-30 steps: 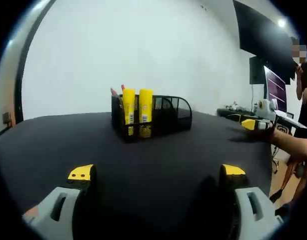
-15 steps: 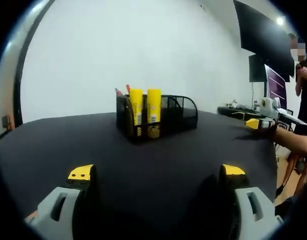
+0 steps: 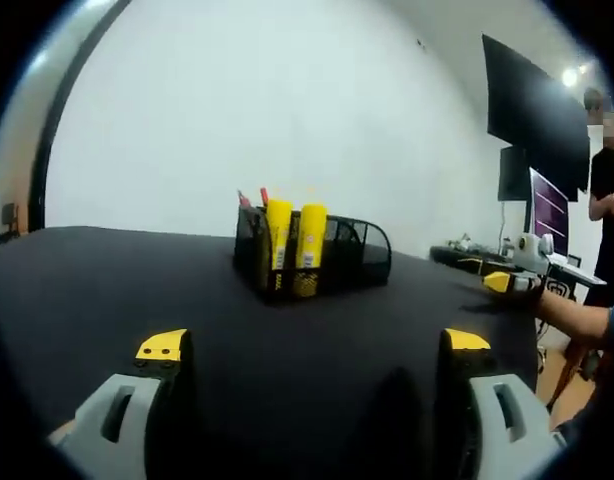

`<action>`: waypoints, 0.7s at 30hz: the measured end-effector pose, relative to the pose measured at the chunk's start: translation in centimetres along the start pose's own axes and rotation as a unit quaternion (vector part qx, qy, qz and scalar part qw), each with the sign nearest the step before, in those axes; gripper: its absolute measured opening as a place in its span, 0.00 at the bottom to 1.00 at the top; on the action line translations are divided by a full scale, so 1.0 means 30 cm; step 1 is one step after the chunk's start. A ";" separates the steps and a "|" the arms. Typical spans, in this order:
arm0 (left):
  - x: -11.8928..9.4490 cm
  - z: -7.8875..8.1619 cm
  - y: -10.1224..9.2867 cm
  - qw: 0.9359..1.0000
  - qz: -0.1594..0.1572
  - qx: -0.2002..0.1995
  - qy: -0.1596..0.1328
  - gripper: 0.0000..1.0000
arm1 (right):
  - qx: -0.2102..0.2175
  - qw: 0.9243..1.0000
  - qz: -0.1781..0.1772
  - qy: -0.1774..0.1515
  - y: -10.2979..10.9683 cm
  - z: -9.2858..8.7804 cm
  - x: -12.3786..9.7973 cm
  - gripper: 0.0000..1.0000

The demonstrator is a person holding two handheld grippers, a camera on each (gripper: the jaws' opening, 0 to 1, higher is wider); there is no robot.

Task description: Pick up pens and glue sticks and place them into the holder.

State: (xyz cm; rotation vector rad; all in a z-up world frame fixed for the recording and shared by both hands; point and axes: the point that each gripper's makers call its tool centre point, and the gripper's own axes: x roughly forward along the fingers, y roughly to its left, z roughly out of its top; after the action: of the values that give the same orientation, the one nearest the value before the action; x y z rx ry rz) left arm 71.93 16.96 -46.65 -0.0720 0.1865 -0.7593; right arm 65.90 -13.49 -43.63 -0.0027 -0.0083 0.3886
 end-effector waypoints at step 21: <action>-0.001 -0.003 0.003 1.000 -0.001 0.001 0.003 0.96 | -0.012 1.000 0.003 0.013 -0.003 -0.021 0.007 0.76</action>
State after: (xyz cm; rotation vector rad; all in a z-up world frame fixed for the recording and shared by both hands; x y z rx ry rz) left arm 71.95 17.06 -46.74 -0.0672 0.1906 -0.7612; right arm 66.14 -13.48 -44.26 -0.0314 0.0135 0.3943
